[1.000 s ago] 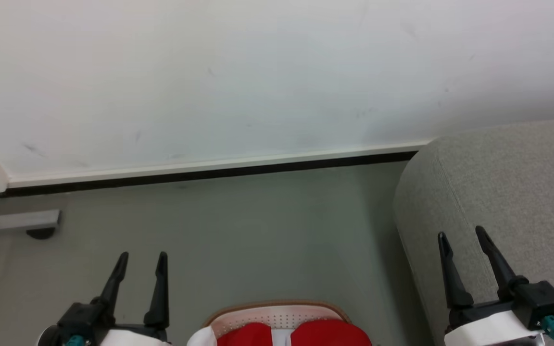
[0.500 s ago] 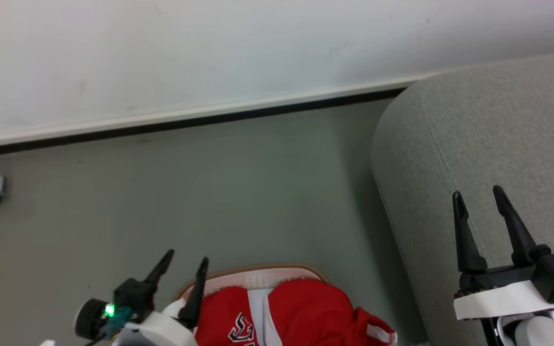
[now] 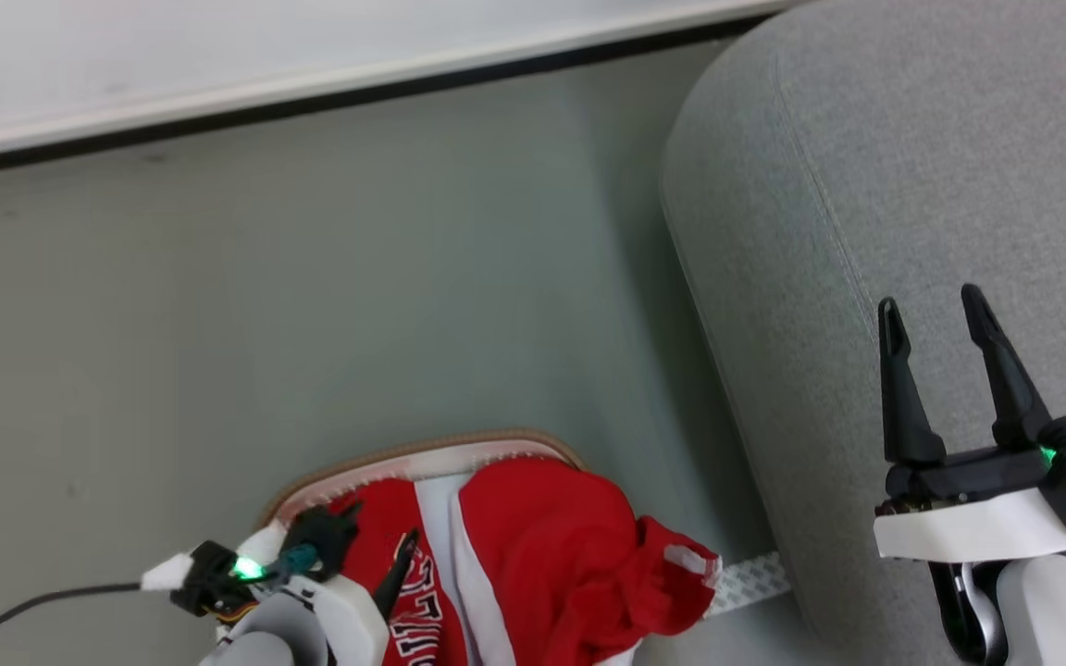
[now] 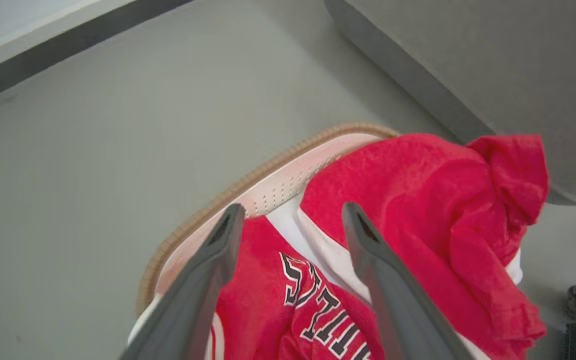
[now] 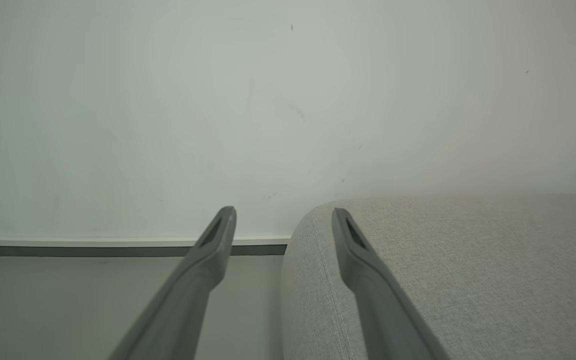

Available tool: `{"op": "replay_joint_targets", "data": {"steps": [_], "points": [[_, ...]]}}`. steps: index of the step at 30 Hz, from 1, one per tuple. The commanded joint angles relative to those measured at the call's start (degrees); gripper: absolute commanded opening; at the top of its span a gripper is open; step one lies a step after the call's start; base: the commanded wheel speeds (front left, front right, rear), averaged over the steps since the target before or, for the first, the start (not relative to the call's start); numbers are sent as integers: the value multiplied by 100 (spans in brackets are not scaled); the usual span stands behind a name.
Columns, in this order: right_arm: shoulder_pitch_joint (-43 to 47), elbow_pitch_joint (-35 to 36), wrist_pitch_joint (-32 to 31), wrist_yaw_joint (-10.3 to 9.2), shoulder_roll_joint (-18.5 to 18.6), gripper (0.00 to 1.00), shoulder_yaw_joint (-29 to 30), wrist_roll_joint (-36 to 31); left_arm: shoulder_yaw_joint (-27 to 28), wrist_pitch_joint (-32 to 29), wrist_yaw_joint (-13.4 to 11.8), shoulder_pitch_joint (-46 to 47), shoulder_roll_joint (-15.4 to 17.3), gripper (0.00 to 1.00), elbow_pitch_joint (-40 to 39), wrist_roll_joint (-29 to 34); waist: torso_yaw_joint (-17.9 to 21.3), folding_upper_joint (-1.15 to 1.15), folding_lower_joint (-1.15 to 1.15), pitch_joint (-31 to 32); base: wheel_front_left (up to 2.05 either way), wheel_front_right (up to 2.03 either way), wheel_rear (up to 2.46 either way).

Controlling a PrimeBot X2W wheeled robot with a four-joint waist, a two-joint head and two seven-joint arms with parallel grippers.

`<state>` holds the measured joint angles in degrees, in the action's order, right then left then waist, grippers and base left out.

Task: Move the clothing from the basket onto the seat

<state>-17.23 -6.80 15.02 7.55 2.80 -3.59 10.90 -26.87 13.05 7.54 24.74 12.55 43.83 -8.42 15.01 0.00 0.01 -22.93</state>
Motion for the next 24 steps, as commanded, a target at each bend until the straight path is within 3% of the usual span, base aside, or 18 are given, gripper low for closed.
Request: {"op": "replay_joint_targets", "data": {"steps": [1,10,24], "points": [[-102,56,11,-12,5,100,-9,35,-154,-52,-11,116,77,100,138,-4,140,0,-1,-292,0,0,0],[-398,290,11,-12,5,100,82,229,-1418,-668,-10,760,236,100,1225,-480,314,0,-1,-913,0,0,0],[-718,558,11,-12,3,100,135,567,-2596,-1703,-9,1615,519,100,1977,-1368,624,0,-1,-1920,0,0,0]]}}
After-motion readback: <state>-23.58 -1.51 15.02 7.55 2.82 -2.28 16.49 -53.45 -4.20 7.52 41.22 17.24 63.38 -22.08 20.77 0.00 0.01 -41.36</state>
